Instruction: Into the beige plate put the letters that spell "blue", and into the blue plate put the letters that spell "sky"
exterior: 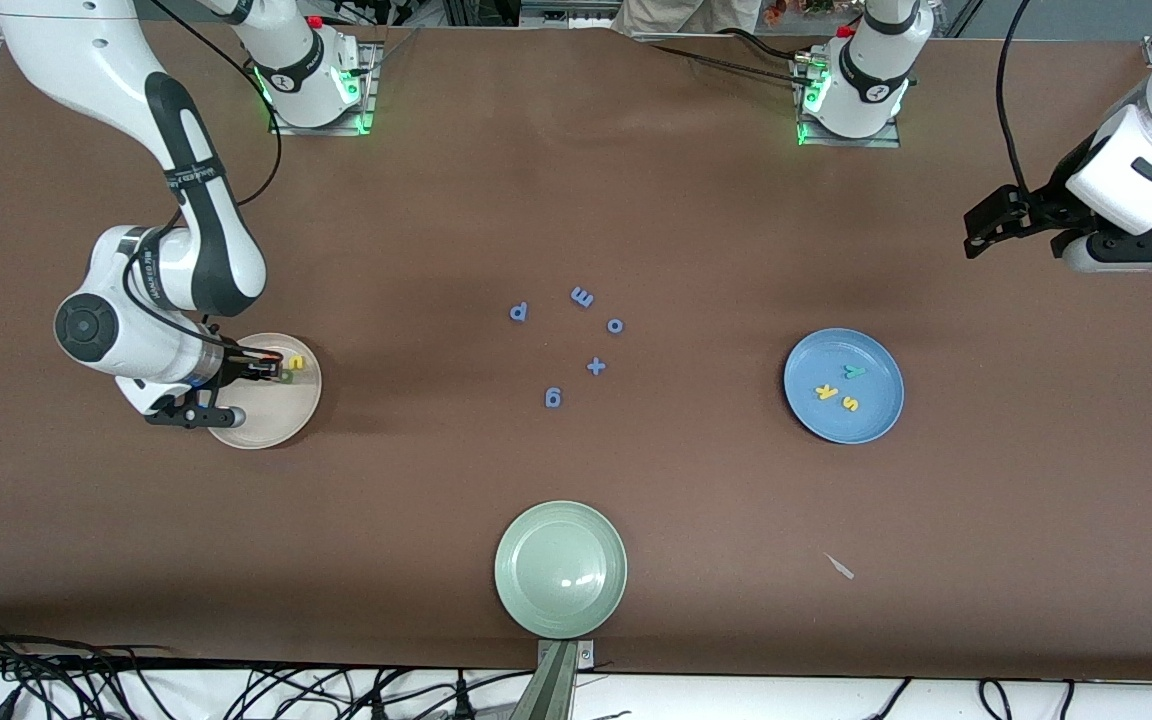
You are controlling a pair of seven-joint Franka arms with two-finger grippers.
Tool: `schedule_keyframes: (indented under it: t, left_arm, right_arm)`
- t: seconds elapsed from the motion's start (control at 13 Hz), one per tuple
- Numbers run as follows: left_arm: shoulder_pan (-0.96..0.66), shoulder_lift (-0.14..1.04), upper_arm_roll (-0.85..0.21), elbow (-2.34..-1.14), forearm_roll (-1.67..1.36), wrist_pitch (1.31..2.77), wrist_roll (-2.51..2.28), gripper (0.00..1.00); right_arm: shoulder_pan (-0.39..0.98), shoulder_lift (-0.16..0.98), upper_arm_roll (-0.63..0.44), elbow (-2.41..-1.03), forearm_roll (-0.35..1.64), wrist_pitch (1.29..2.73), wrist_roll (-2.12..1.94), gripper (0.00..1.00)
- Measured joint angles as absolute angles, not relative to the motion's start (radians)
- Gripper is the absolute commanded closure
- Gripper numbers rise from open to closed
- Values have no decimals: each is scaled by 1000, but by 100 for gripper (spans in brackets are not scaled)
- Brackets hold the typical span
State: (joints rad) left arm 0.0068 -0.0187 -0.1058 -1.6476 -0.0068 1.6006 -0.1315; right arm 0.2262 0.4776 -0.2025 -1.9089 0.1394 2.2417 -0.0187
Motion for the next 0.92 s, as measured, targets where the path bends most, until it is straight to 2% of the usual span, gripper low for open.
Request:
schedule_keyframes:
  t: [0.15, 0.23, 0.46, 0.77, 0.92]
  left_arm:
    - [7, -19, -106, -1648, -7, 1601, -131, 0]
    - [7, -19, -106, -1648, -7, 1601, -131, 0]
    - [7, -19, -106, -1648, -7, 1601, -131, 0]
    - [7, -19, -106, -1648, -7, 1601, -131, 0]
    - [7, -19, -106, -1648, -7, 1601, -131, 0]
  right_arm:
    - [228, 479, -202, -1893, 139, 2230, -19, 22]
    - [229, 479, -202, -1879, 139, 2209, -19, 14]
    - [229, 481, -202, -1803, 139, 2106, 1, 1]
    - [244, 476, -201, -1723, 139, 2036, 23, 1]
    - [245, 438, -202, -1699, 139, 1978, 27, 1]
